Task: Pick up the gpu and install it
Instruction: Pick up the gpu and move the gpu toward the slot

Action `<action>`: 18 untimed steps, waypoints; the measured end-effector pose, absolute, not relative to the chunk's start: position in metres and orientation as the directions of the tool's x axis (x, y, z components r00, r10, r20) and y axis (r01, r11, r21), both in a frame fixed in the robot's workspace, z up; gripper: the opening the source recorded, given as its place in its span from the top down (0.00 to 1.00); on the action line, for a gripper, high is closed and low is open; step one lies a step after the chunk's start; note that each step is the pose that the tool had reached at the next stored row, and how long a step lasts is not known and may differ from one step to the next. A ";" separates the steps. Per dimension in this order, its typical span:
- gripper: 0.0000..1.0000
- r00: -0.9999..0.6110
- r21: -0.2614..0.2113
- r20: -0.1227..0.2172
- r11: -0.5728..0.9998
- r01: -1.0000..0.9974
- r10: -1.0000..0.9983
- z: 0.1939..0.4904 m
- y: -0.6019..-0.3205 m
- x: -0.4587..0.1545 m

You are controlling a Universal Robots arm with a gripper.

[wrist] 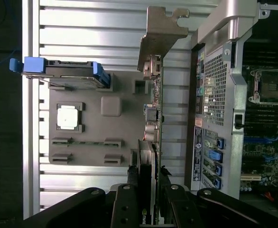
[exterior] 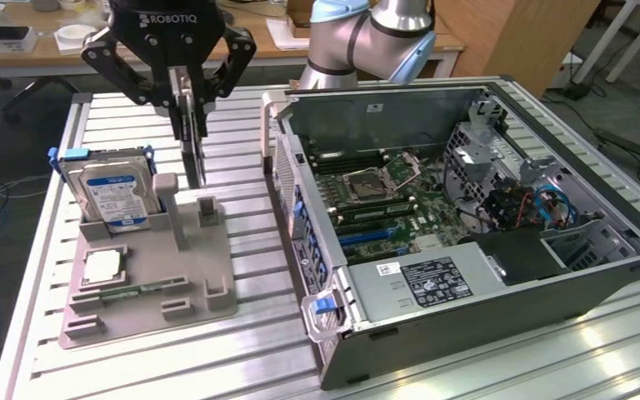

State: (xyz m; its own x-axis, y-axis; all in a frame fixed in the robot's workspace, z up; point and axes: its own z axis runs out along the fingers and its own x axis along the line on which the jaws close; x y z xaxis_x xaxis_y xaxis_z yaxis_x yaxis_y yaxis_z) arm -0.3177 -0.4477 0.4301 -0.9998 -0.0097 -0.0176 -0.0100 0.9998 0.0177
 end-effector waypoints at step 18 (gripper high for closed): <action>0.73 -1.000 0.023 -0.019 1.000 -0.011 -0.010 0.437 -0.448 -0.316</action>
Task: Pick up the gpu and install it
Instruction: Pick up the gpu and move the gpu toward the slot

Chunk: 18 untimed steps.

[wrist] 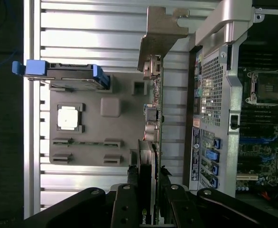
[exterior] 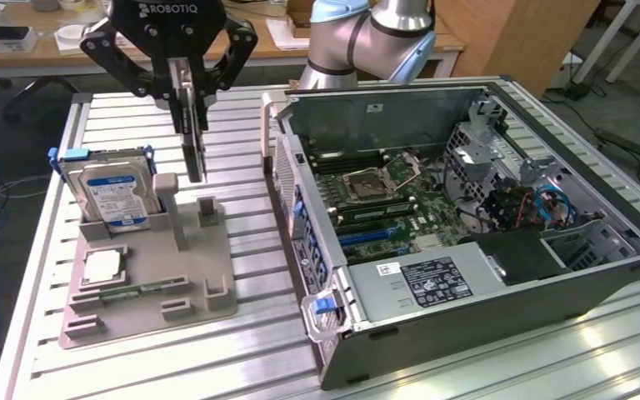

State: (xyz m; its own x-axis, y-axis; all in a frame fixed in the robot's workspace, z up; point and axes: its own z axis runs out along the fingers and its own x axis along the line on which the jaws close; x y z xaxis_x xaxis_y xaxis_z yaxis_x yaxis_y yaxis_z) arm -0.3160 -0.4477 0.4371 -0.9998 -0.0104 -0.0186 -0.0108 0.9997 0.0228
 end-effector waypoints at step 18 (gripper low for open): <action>0.73 -1.000 0.023 -0.018 1.000 -0.012 -0.012 0.437 -0.448 -0.301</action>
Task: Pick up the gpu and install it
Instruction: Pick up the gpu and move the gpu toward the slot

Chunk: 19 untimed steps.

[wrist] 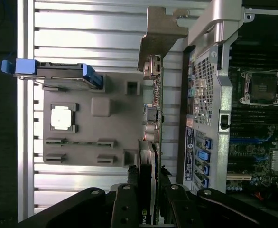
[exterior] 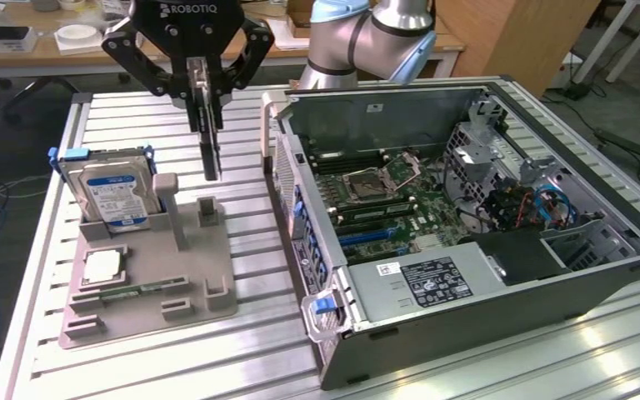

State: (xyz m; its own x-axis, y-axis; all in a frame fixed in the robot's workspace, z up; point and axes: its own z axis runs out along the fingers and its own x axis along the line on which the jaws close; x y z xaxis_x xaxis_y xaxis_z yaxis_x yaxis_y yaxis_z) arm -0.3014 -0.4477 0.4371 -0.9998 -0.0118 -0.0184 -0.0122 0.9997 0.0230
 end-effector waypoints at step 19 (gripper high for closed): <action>0.73 -1.000 0.023 -0.019 1.000 -0.012 -0.012 0.437 -0.448 -0.288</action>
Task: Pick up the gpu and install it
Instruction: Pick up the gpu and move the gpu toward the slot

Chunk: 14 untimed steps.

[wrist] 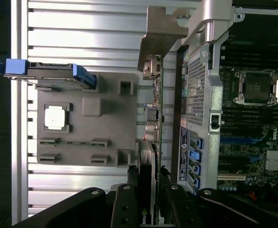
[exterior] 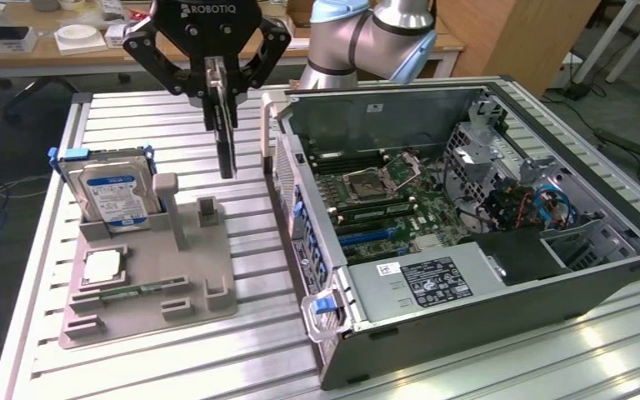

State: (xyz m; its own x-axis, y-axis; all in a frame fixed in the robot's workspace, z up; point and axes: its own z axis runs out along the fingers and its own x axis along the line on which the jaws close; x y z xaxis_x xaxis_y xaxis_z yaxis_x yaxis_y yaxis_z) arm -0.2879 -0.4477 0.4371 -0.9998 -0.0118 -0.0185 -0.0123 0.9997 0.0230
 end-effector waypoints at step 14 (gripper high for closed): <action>0.73 -1.000 0.023 -0.019 1.000 -0.012 -0.012 0.437 -0.448 -0.278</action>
